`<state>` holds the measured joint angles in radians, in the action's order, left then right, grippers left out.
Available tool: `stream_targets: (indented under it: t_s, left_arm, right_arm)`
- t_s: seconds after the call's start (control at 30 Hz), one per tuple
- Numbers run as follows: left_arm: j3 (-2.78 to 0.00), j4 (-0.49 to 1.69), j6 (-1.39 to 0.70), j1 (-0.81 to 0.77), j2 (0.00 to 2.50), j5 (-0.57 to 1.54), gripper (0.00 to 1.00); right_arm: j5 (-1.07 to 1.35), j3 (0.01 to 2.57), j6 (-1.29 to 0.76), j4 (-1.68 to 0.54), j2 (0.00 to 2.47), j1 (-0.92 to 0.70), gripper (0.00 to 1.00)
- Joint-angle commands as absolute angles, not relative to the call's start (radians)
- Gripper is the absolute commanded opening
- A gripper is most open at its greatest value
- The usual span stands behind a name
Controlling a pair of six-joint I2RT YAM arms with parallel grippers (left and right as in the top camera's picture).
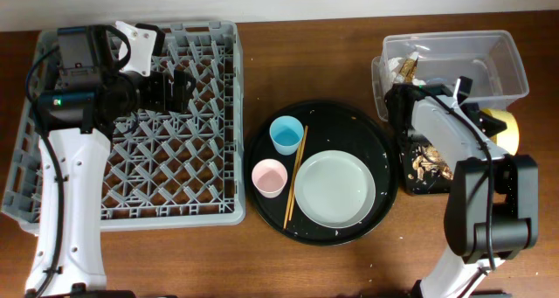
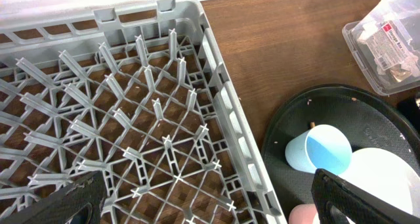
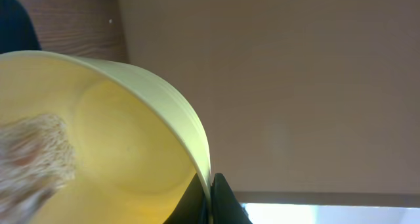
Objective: Sort waste into correct bins and load items into the dishwasher rack
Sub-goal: 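Tip the yellow bowl over the black tray to dump shells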
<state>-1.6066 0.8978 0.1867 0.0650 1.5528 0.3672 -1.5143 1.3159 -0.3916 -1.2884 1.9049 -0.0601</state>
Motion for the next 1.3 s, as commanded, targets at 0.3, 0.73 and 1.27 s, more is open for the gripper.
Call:
stream_targets:
  t_s: [0.3,0.73,1.27]
  left_arm:
    - [-1.621,0.899,0.177,0.068,1.556,0.378,0.99]
    - [-1.621,0.899,0.177,0.068,1.556,0.378,0.99]
    - [-1.621,0.899,0.177,0.068,1.556,0.378,0.99]
  right_arm:
    - [-1.579,1.312,-0.381,-1.263,1.911,-0.131,0.04]
    - [-1.132,1.321,-0.798,-1.247,1.902,-0.130,0.04]
    - [0.049,1.524,-0.397,-0.965,1.807,-0.240,0.04]
